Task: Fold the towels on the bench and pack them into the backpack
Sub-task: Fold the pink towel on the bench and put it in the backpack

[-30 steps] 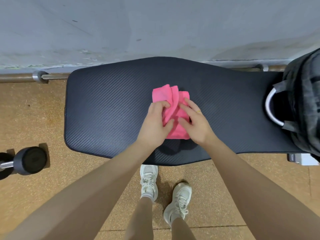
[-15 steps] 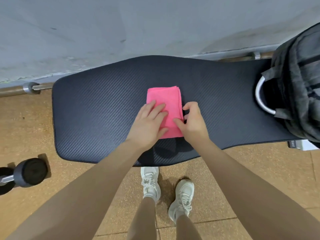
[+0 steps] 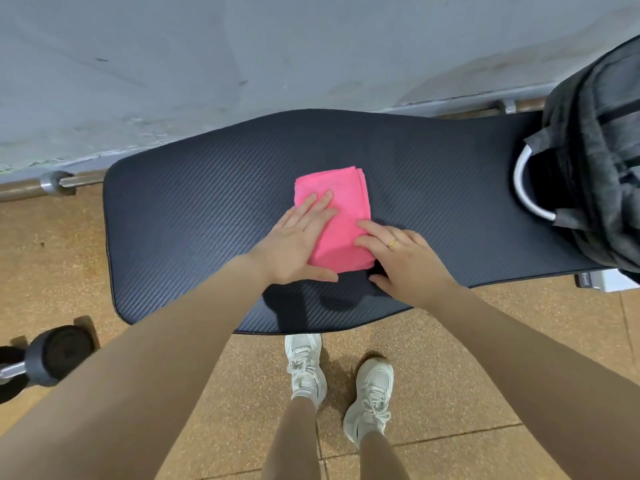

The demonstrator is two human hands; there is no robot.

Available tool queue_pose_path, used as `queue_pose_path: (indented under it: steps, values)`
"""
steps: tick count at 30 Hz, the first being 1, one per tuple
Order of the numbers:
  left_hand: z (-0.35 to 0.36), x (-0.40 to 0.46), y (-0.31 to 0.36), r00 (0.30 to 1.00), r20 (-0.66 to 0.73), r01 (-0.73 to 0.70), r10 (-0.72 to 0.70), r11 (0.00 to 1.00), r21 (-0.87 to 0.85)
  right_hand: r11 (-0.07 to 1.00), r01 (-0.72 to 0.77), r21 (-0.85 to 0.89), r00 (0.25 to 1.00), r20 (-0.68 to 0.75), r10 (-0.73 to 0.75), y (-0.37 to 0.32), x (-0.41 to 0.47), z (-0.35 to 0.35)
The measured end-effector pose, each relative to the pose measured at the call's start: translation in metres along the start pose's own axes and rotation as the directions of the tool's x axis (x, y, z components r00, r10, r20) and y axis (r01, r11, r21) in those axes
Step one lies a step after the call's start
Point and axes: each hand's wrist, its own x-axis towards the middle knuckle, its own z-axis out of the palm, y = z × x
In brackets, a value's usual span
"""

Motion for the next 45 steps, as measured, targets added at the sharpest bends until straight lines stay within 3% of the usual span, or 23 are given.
queue_pose_path:
  steps: [4,7,9,10,12,13,15,19,22,24,27,31,35,39,42,45]
  values:
    - [0.006,-0.003,-0.008,0.995,-0.047,-0.083,0.091,0.987,0.14,0.998,-0.017,-0.055,0.994,-0.11,0.011,-0.006,0.015,-0.002]
    - [0.007,-0.003,-0.004,0.99,-0.122,-0.063,0.072,0.995,0.073,0.987,-0.127,0.103,0.972,-0.188,0.144,-0.016,0.019,-0.011]
    - [0.004,-0.01,0.003,0.977,-0.206,-0.074,0.05,0.991,-0.108,0.929,-0.178,0.324,0.961,-0.148,0.236,-0.023,0.015,-0.027]
    - [0.003,-0.015,0.007,0.967,-0.256,-0.079,0.004,0.955,-0.285,0.888,-0.181,0.422,0.959,-0.123,0.254,-0.026,0.011,-0.038]
    - [-0.002,-0.03,0.022,0.946,-0.275,-0.056,-0.17,0.751,-0.658,0.771,-0.217,0.599,0.941,-0.082,0.328,-0.031,0.004,-0.057]
    - [-0.003,-0.036,0.03,0.941,-0.257,-0.054,-0.222,0.649,-0.759,0.71,-0.243,0.66,0.922,-0.071,0.382,-0.032,0.002,-0.065]
    - [-0.004,-0.043,0.042,0.929,-0.259,-0.059,-0.265,0.584,-0.81,0.621,-0.292,0.728,0.88,-0.049,0.471,-0.032,0.004,-0.072]
    - [0.003,-0.026,0.039,0.868,-0.329,-0.012,-0.372,0.646,-0.763,0.541,-0.424,0.726,0.81,0.037,0.586,-0.029,0.024,-0.058]
    - [0.009,-0.003,0.023,0.79,-0.352,0.213,-0.502,0.764,-0.609,0.461,-0.505,0.73,0.751,0.109,0.651,-0.025,0.04,-0.038]
    - [0.01,0.005,0.017,0.735,-0.44,0.374,-0.516,0.85,-0.371,0.468,-0.536,0.703,0.745,0.132,0.654,-0.023,0.042,-0.03]
    - [0.005,0.011,0.022,0.805,-0.379,0.472,-0.457,0.88,-0.059,0.467,-0.57,0.677,0.75,0.196,0.632,-0.022,0.028,-0.026]
    - [-0.02,0.009,0.039,0.835,-0.24,0.523,-0.495,0.85,0.067,0.541,-0.632,0.555,0.755,0.283,0.592,-0.027,-0.006,-0.051]
    - [-0.047,-0.001,0.08,0.904,-0.221,0.392,-0.366,0.916,0.085,0.617,-0.661,0.427,0.736,0.206,0.645,-0.014,-0.035,-0.098]
    - [-0.054,0.014,0.134,0.994,-0.033,0.11,-0.108,0.993,0.038,0.713,-0.67,0.209,0.726,-0.017,0.687,0.027,-0.062,-0.14]
    - [-0.053,0.043,0.17,0.999,0.028,0.044,-0.043,0.999,-0.014,0.687,-0.719,0.107,0.658,-0.214,0.722,0.066,-0.084,-0.151]
    - [-0.043,0.076,0.197,0.999,-0.012,0.05,-0.052,0.993,-0.107,0.616,-0.787,0.027,0.598,-0.21,0.774,0.109,-0.101,-0.143]
